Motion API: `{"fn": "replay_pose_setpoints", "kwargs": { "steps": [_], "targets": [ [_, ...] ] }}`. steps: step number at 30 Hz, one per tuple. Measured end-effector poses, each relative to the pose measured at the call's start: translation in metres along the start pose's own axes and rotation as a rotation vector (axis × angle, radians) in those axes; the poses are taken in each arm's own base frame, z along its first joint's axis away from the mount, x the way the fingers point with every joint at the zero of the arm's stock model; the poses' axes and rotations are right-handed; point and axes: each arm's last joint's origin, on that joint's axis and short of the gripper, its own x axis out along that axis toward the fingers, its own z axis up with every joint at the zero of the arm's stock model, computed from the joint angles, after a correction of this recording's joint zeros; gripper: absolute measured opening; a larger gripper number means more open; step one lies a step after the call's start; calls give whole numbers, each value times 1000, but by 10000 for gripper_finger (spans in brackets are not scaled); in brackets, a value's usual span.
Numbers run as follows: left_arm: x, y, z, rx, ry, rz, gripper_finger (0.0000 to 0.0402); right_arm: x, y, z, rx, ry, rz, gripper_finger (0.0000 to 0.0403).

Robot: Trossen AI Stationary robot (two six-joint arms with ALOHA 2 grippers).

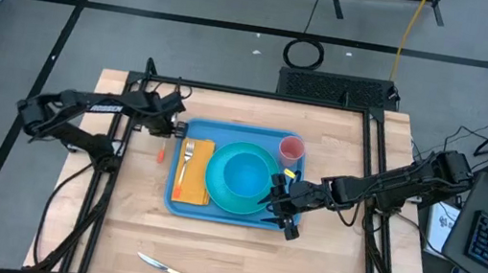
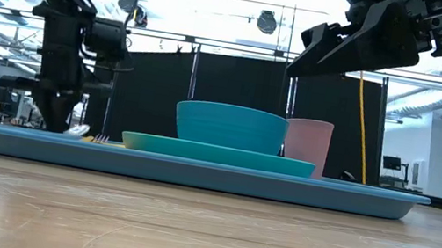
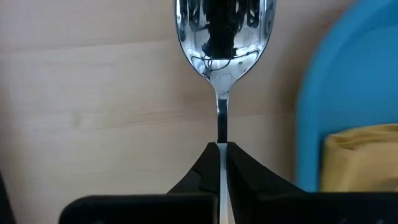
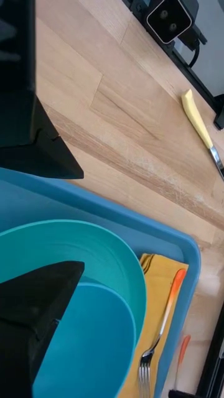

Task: Set up tray
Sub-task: Put the orange spoon on the yellow napkin

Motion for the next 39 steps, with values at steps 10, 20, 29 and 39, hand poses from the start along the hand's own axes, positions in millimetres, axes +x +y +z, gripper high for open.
{"fn": "replay_pose_setpoints", "kwargs": {
  "steps": [10,20,29,39],
  "targets": [
    [-26,-19,-28,46,-15,-187,8,0,0,0,0,0,0,216],
    [-40,-54,-59,35,-21,-439,8,0,0,0,1,0,0,216],
    [-39,-64,-81,14,-15,-446,8,0,0,0,1,-1,0,216],
    [-17,-88,-96,36,24,-469,8,0,0,1,1,-9,-2,216]
  ]
}}
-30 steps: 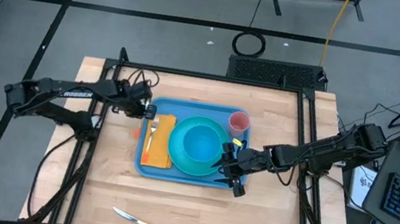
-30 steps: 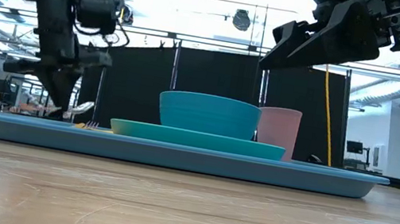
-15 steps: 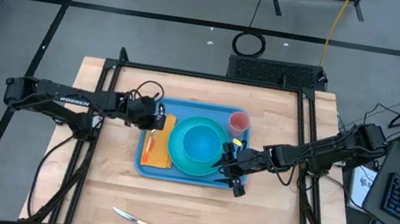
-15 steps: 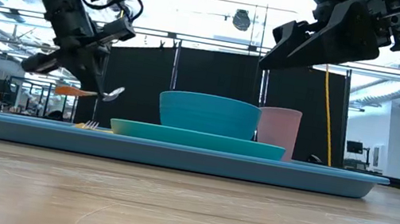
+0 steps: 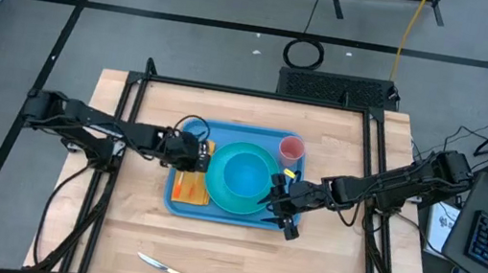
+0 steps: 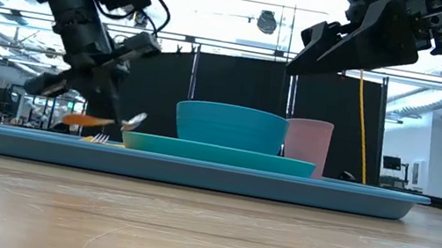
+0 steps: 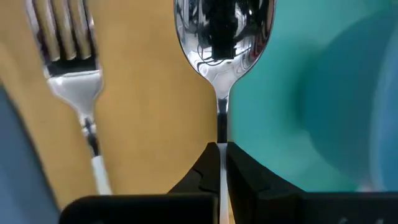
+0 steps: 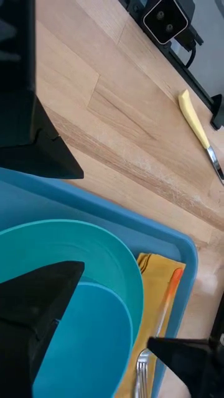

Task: Set up tray
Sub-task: Put the orange spoon on the yellow napkin

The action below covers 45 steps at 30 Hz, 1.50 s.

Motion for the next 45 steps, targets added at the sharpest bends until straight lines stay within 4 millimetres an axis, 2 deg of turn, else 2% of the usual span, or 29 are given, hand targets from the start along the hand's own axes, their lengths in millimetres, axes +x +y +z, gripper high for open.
{"fn": "replay_pose_setpoints", "kwargs": {
  "steps": [7,36,45],
  "targets": [
    [10,9,2,-10,29,95,8,0,0,0,6,0,0,216],
    [9,17,4,-51,53,165,11,0,0,0,4,0,0,216],
    [9,17,4,-43,38,165,35,0,0,0,4,0,0,216]
  ]
}}
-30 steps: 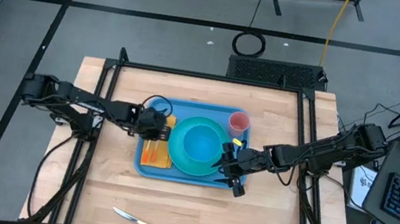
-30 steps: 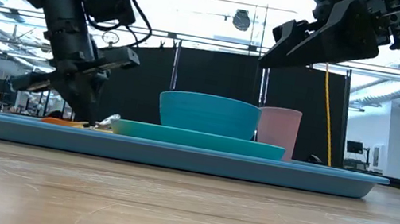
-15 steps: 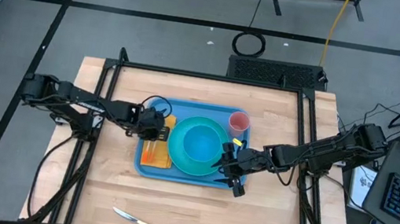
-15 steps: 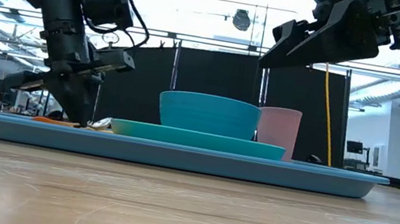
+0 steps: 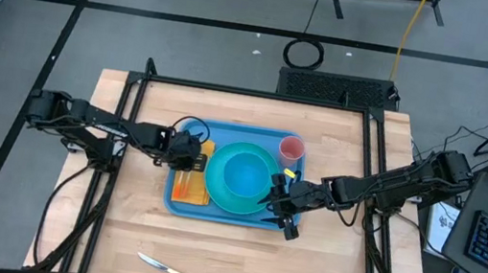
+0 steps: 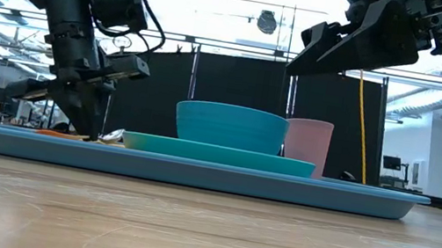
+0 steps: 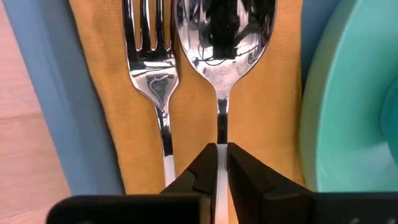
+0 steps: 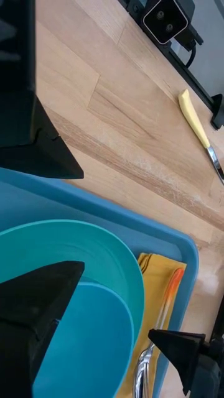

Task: Set up tray
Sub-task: Put the orange spoon on the yellow napkin

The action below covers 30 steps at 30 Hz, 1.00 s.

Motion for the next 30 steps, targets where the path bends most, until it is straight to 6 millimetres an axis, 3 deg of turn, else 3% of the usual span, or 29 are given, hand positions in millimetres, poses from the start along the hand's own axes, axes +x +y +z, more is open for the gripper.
{"fn": "replay_pose_setpoints", "kwargs": {
  "steps": [9,17,25,30],
  "targets": [
    [0,-3,1,4,-9,-26,22,0,0,0,0,0,0,216],
    [0,-5,1,14,-1,-56,49,0,0,0,0,0,0,216],
    [0,-4,-1,14,17,-41,4,0,0,0,0,0,0,216],
    [0,-5,0,14,-4,-49,20,0,0,0,3,0,0,216]
  ]
}}
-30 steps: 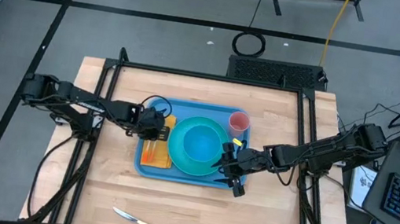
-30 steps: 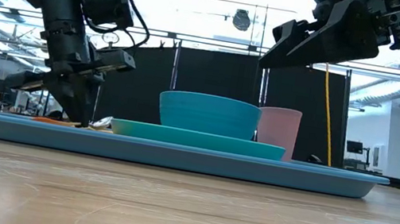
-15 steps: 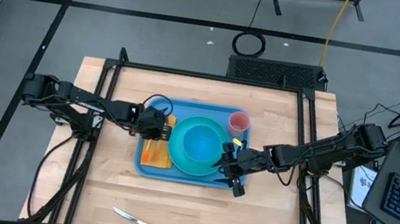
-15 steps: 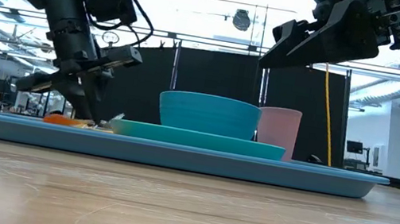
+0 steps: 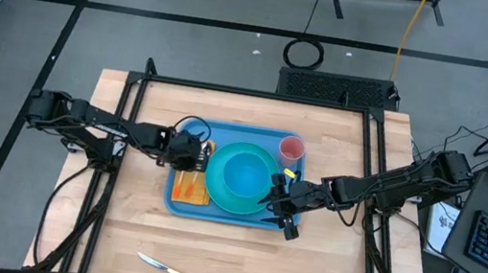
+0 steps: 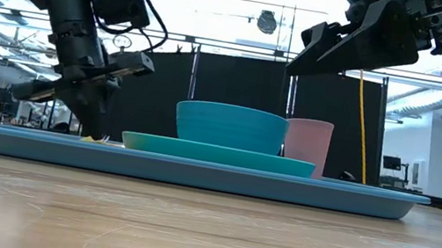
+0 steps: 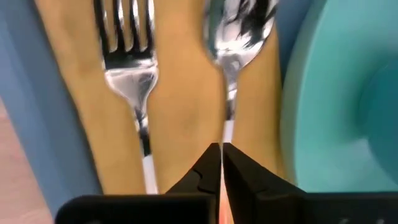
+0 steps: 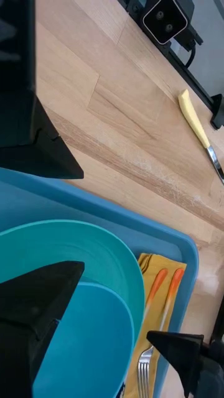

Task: Set up tray
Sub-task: Put the orange spoon on the yellow napkin

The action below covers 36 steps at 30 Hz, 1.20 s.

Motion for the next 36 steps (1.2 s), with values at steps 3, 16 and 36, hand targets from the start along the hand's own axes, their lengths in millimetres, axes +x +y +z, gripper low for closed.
{"fn": "replay_pose_setpoints", "kwargs": {
  "steps": [3,16,36],
  "targets": [
    [0,-3,1,21,-14,-34,32,0,0,0,0,0,0,216],
    [29,-8,-3,100,-4,-24,78,0,0,0,0,0,1,216],
    [30,-9,-2,94,-30,-38,8,0,0,0,0,0,0,216]
  ]
}}
